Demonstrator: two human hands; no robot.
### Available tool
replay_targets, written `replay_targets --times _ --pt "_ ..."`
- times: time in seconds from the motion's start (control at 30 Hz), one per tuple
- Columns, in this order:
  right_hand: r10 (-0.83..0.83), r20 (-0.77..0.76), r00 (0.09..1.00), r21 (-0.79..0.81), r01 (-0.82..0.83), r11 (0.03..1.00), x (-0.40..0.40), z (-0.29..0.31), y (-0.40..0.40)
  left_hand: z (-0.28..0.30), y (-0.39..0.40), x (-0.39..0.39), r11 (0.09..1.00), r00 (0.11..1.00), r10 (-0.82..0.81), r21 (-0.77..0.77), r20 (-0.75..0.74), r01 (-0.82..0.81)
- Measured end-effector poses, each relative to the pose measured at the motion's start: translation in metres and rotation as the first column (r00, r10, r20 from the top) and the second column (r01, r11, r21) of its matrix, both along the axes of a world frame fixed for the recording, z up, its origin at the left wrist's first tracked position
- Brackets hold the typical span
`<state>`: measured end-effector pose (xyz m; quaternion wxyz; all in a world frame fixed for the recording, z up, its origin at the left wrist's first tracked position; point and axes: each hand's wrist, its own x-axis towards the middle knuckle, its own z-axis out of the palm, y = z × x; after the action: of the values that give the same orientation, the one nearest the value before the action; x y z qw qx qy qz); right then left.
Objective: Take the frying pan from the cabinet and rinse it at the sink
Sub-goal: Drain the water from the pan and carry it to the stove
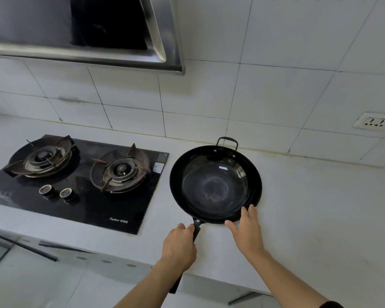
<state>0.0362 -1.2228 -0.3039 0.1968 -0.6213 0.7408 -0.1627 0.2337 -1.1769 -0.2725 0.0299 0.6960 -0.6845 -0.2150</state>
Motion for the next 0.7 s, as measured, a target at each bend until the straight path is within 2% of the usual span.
replay_targets --times 0.5,0.7 --pt "0.092 0.055 0.994 0.048 -0.095 0.994 0.049 0.005 -0.029 -0.001 0.005 0.04 0.99 0.991 0.127 -0.051 -0.042 -0.129" --pt "0.102 0.065 0.993 0.046 -0.105 0.993 0.05 0.003 -0.039 -0.002 -0.002 0.043 0.991 0.992 0.125 -0.042 -0.031 -0.126"
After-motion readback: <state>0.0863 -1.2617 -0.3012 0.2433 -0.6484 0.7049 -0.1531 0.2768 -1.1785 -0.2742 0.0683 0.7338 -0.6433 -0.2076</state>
